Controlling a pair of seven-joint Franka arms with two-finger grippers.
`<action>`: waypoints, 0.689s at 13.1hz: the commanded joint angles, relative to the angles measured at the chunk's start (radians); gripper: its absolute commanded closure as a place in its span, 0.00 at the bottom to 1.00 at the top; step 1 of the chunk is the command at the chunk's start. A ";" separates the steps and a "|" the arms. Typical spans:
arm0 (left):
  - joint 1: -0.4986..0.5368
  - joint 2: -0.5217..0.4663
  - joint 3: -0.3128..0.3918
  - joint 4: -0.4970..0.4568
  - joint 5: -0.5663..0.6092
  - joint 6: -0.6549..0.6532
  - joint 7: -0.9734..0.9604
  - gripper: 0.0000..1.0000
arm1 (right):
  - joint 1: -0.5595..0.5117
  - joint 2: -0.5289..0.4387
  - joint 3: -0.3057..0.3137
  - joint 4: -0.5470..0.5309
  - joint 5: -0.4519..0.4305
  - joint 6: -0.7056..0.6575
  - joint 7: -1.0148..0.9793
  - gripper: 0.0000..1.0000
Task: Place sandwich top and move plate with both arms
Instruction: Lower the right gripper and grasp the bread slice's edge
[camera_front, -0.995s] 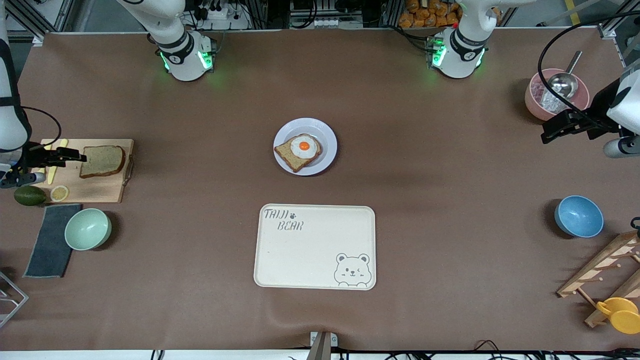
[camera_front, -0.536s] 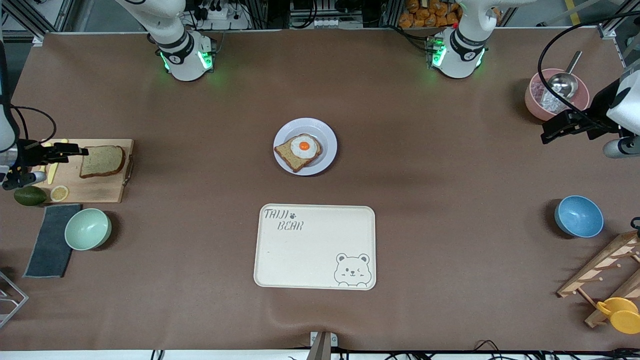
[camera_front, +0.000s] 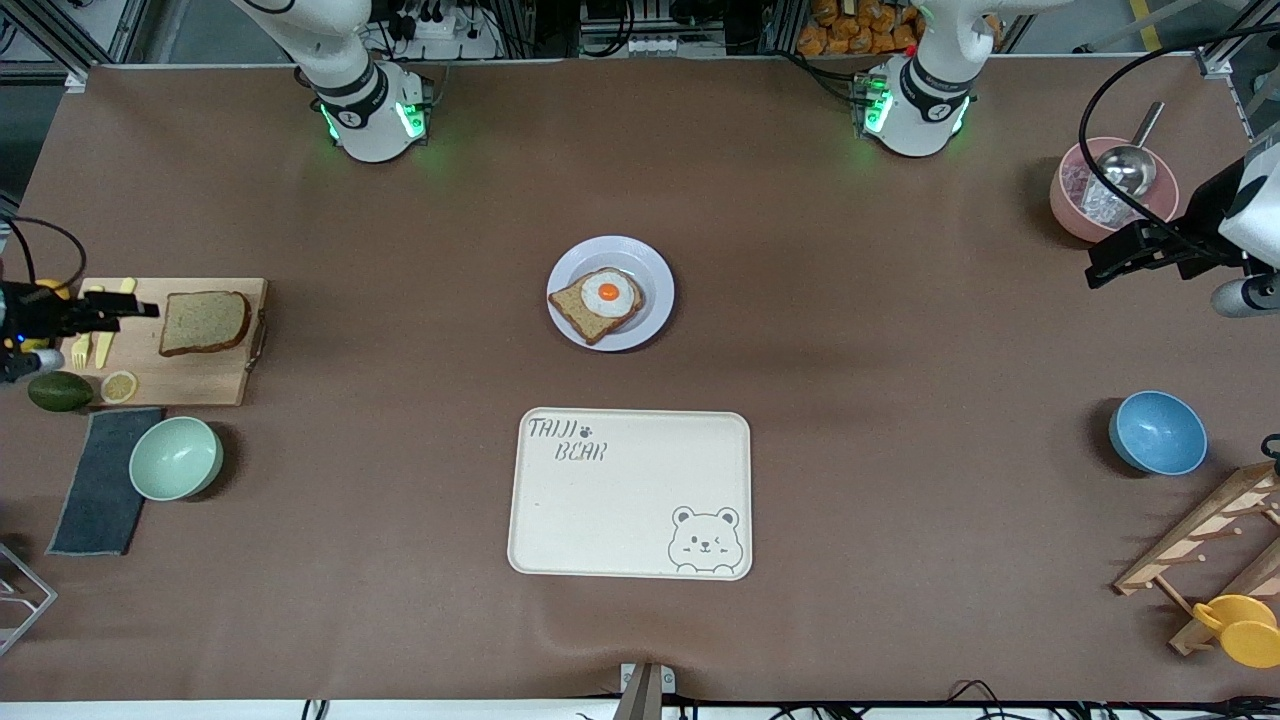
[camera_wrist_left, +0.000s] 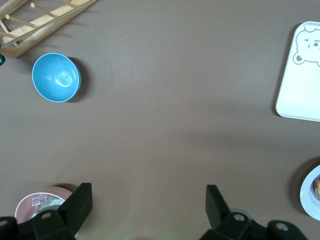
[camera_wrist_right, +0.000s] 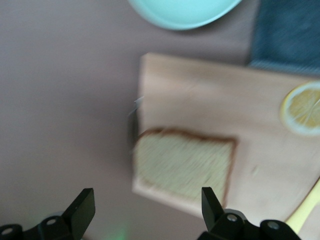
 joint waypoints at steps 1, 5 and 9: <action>0.005 0.001 -0.003 0.004 0.008 -0.013 -0.017 0.00 | -0.047 0.025 0.004 0.061 0.027 0.006 -0.110 0.10; 0.005 0.003 -0.003 0.004 0.008 -0.013 -0.019 0.00 | -0.113 0.077 0.004 0.062 0.031 0.018 -0.127 0.13; 0.043 0.003 -0.005 0.010 -0.074 -0.008 -0.007 0.00 | -0.135 0.139 0.004 0.063 0.052 0.047 -0.147 0.25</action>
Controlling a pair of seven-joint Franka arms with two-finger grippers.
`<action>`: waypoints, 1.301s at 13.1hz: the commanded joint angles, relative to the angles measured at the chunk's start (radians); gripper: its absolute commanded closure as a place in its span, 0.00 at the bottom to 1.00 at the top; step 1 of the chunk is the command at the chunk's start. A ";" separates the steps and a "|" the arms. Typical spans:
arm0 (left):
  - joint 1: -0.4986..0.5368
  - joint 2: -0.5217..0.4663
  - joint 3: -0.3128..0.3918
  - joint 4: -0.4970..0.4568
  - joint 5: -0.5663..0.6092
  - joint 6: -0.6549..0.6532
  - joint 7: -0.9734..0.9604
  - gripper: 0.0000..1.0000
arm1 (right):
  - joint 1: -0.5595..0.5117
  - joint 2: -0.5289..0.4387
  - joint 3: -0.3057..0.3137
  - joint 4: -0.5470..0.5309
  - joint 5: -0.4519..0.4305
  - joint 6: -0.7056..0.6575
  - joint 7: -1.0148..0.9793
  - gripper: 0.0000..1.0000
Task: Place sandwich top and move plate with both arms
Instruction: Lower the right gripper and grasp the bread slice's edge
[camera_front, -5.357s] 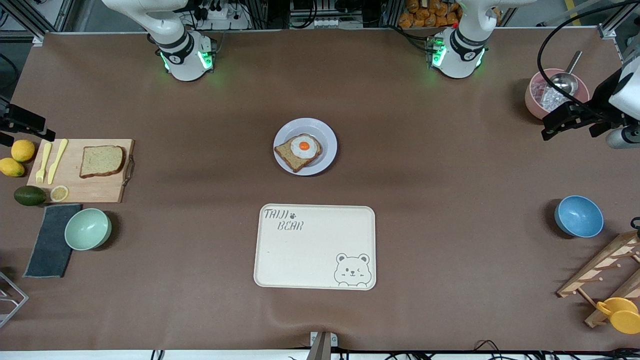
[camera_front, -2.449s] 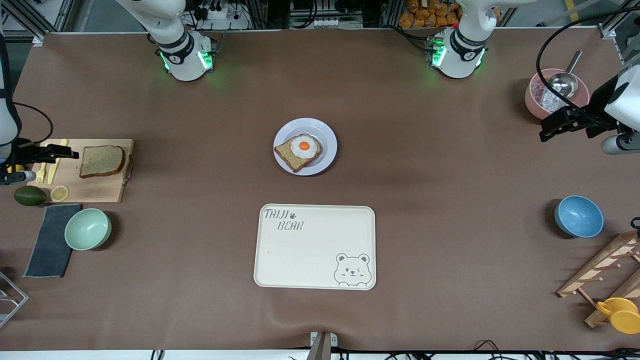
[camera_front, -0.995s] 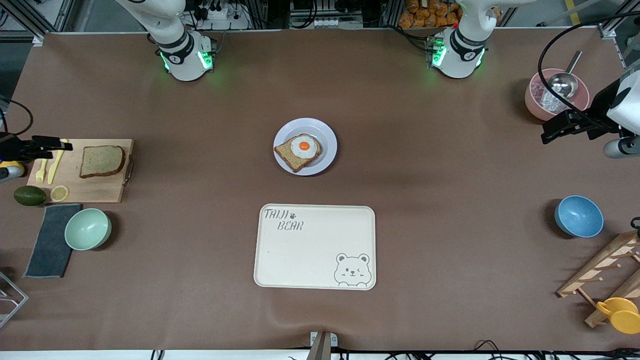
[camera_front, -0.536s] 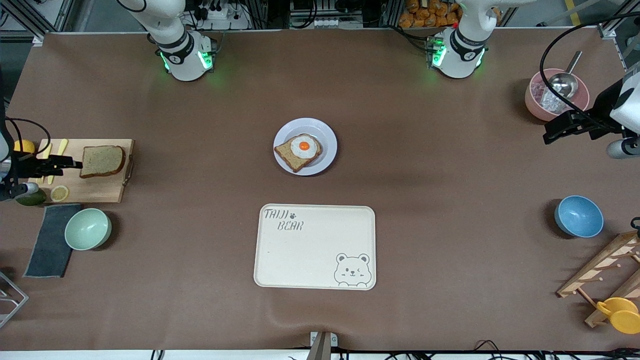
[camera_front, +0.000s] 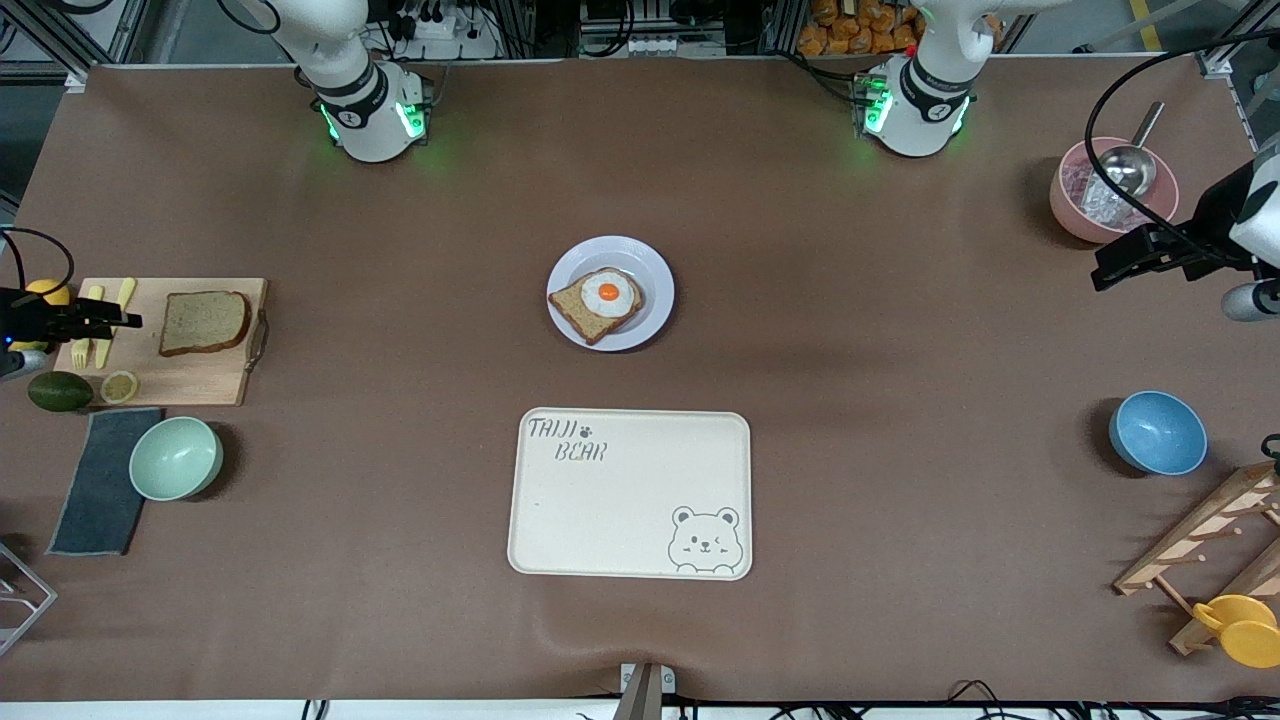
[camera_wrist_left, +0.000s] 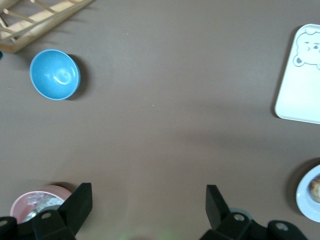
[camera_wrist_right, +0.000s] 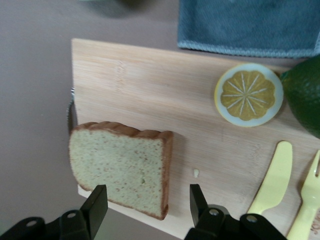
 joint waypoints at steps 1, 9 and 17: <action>0.015 -0.002 -0.005 0.011 -0.045 -0.001 -0.013 0.00 | -0.021 0.048 0.014 0.018 0.039 0.007 -0.020 0.25; 0.015 0.011 -0.004 0.011 -0.037 0.013 -0.019 0.00 | -0.037 0.103 0.014 0.017 0.067 0.008 -0.046 0.51; 0.016 0.011 -0.007 0.007 -0.040 0.006 -0.014 0.00 | -0.041 0.114 0.014 0.015 0.088 0.007 -0.084 1.00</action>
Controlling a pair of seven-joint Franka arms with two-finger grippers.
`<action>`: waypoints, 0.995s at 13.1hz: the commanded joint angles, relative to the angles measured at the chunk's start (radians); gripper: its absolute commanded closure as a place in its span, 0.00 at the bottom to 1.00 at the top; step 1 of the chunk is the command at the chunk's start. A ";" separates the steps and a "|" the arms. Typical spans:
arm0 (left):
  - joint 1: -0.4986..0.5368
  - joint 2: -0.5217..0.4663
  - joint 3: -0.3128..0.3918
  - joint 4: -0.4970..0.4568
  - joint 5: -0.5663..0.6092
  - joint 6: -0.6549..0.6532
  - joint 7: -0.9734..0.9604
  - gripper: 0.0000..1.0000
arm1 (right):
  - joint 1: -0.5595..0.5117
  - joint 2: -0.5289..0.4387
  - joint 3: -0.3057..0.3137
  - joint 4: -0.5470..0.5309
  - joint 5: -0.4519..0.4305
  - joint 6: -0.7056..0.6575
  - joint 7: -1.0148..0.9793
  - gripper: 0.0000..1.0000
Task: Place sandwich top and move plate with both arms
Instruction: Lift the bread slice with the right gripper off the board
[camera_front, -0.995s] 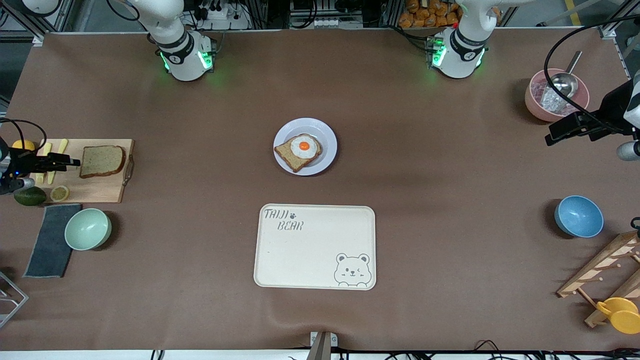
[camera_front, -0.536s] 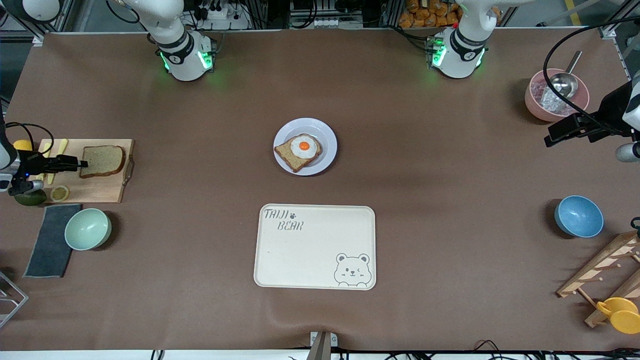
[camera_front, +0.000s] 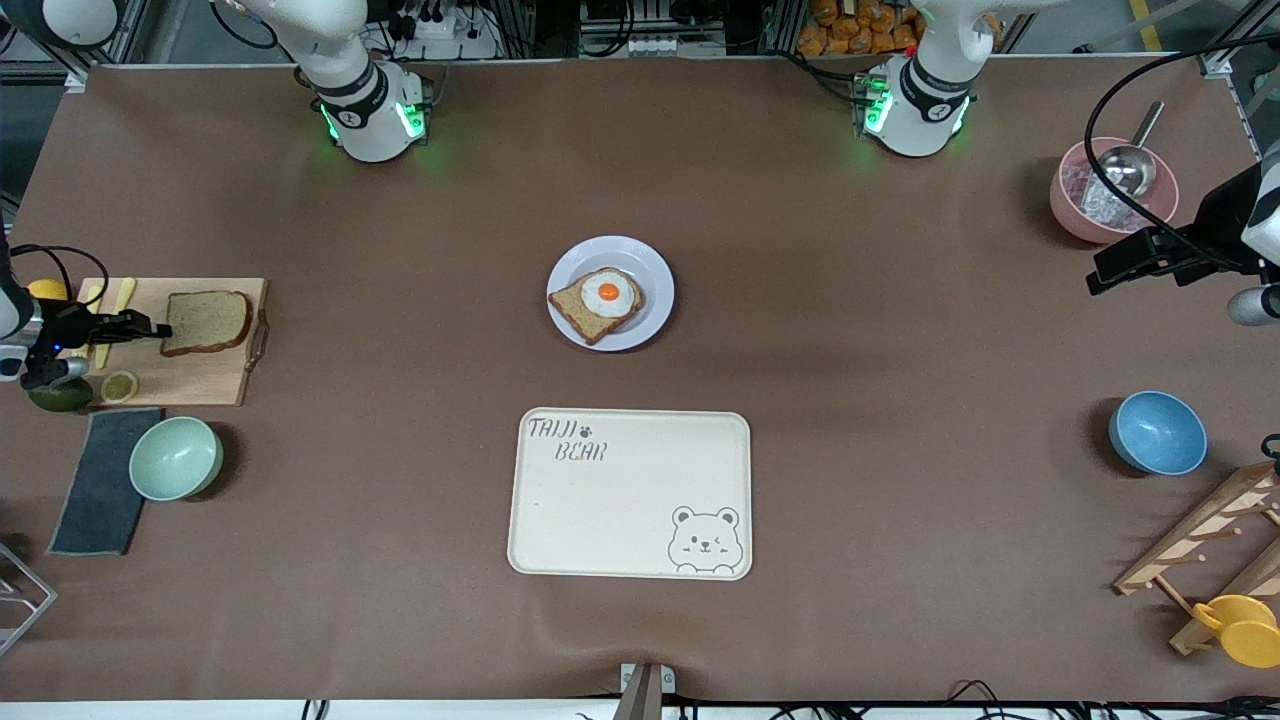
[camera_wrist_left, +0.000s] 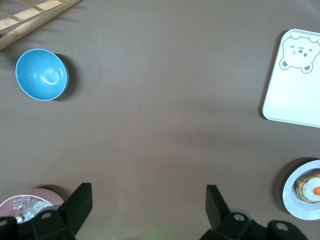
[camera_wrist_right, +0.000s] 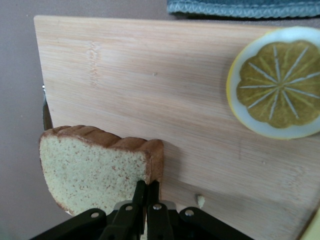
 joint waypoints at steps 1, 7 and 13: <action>0.010 0.004 -0.004 0.003 -0.010 -0.005 -0.017 0.00 | -0.022 0.013 0.015 0.014 0.028 -0.010 -0.035 1.00; 0.005 0.026 -0.004 0.003 -0.005 -0.003 -0.020 0.00 | -0.013 0.000 0.016 0.026 0.031 -0.088 -0.021 1.00; 0.005 0.026 -0.002 0.003 -0.004 -0.003 -0.020 0.00 | -0.005 -0.006 0.013 0.178 0.077 -0.314 0.085 1.00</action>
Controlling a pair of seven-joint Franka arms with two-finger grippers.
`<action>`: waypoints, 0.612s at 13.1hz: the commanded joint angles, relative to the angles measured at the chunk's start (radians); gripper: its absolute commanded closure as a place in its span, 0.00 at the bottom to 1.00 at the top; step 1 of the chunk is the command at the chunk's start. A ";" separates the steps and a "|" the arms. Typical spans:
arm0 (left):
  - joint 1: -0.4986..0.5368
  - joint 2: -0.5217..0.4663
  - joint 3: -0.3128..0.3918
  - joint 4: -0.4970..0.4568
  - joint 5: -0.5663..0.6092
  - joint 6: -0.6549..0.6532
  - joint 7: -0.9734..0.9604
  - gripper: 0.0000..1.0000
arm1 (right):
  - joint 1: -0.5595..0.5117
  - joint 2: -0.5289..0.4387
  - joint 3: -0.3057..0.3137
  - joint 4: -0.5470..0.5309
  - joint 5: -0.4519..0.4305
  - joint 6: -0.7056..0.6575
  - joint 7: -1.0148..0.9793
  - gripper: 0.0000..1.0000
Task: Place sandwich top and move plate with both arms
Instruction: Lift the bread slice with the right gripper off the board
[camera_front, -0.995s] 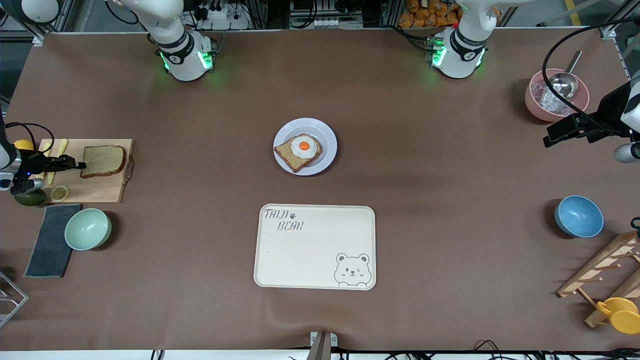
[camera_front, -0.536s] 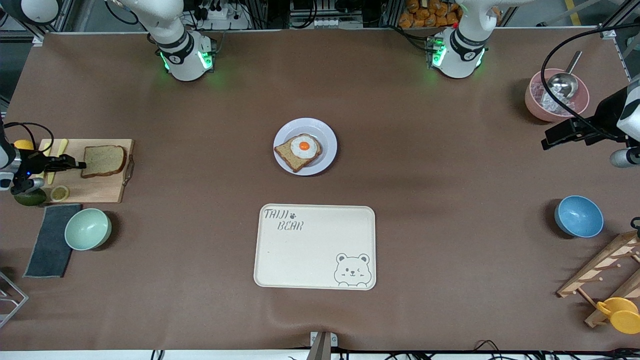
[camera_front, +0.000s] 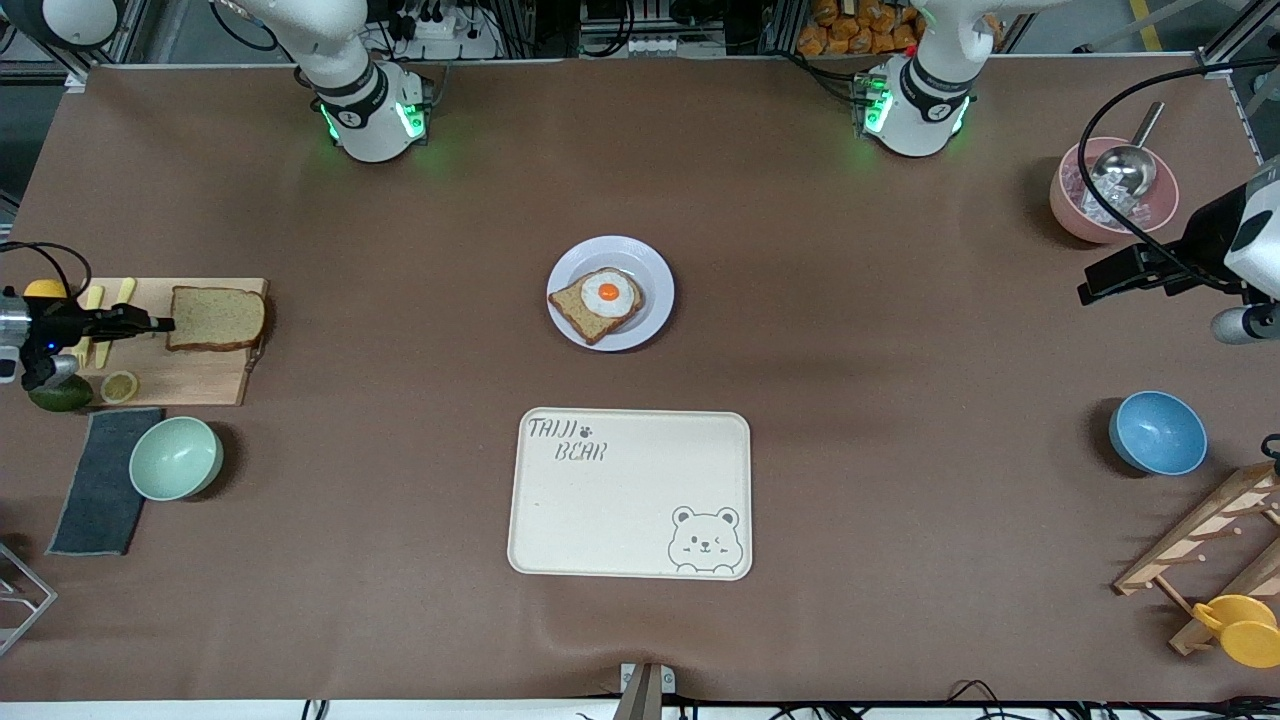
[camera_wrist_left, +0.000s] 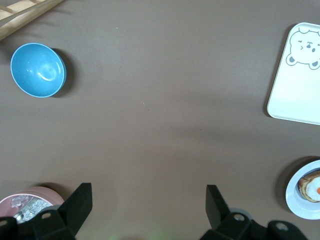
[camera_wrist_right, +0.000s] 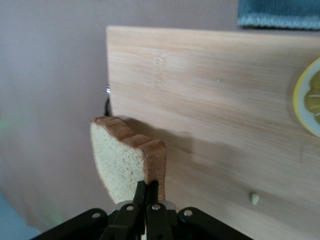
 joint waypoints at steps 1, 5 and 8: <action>0.004 -0.002 -0.003 0.005 -0.004 -0.003 -0.019 0.00 | -0.001 -0.004 0.009 0.078 0.017 -0.084 0.078 1.00; 0.006 -0.004 -0.003 0.005 -0.004 -0.003 -0.019 0.00 | 0.020 -0.023 0.026 0.098 0.058 -0.138 0.104 1.00; 0.006 -0.004 -0.003 0.005 -0.004 -0.004 -0.019 0.00 | 0.069 -0.064 0.027 0.101 0.147 -0.248 0.218 1.00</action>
